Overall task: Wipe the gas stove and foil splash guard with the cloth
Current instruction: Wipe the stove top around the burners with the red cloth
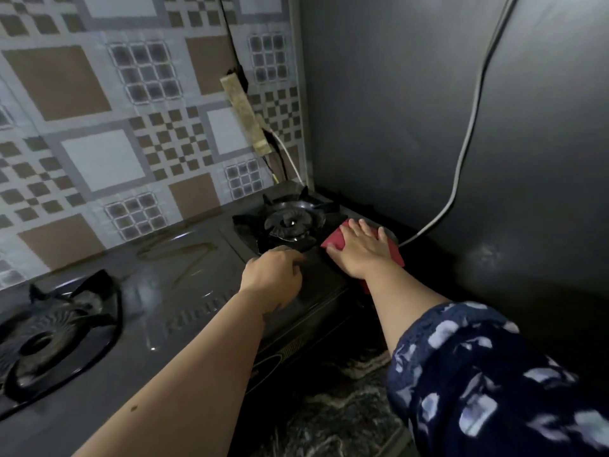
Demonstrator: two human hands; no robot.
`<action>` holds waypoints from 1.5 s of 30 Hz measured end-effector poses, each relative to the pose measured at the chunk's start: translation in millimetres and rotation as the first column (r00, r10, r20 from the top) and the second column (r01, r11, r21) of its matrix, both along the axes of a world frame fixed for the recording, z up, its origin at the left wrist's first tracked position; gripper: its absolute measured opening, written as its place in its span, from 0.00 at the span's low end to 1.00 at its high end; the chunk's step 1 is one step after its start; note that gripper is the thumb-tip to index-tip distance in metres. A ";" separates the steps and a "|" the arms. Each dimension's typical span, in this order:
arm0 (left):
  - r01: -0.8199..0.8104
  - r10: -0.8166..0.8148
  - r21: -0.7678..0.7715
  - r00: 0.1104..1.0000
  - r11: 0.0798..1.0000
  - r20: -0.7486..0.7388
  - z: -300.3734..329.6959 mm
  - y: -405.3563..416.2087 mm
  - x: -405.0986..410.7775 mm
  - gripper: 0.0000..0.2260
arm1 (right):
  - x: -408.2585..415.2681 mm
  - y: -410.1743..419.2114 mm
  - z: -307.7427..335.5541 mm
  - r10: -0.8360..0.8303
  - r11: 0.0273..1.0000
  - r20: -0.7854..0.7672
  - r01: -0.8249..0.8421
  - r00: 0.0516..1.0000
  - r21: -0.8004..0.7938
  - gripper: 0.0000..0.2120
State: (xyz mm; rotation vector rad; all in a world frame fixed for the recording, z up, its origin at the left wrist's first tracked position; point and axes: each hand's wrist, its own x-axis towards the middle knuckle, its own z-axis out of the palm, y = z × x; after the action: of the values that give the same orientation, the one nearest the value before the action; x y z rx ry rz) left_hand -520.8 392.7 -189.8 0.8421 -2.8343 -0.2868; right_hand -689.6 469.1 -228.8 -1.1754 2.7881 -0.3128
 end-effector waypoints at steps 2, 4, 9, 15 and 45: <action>0.016 -0.016 -0.005 1.000 1.000 -0.025 -2.5 -4.0 -5.9 0.17 | -15.2 -8.6 0.3 -0.035 0.999 -0.017 0.036 0.999 0.028 0.34; 0.038 -0.038 -0.003 0.998 0.999 -0.043 -5.2 -9.5 -10.9 0.17 | -29.4 -18.4 0.8 -0.044 0.998 -0.023 0.045 0.999 0.050 0.33; 0.070 -0.071 -0.018 0.995 0.997 -0.069 -9.4 -17.4 -16.2 0.16 | -44.8 -24.6 1.6 -0.045 0.996 -0.022 0.046 0.999 0.074 0.31; 0.019 -0.018 0.023 0.999 1.000 -0.042 -5.0 -16.0 4.6 0.16 | -8.0 -10.8 -1.6 -0.024 0.999 -0.033 0.025 0.999 0.028 0.33; -0.339 0.335 -0.002 0.931 0.941 0.148 38.3 -146.7 146.6 0.17 | 191.6 -152.8 5.6 0.482 0.874 -0.020 -0.478 0.876 0.090 0.36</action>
State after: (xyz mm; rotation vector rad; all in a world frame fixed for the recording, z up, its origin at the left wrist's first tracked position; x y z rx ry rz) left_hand -374.2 246.0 -151.5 1.3849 -2.7499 -0.2179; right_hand -498.0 316.3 -223.2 -1.8066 2.3927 -0.1243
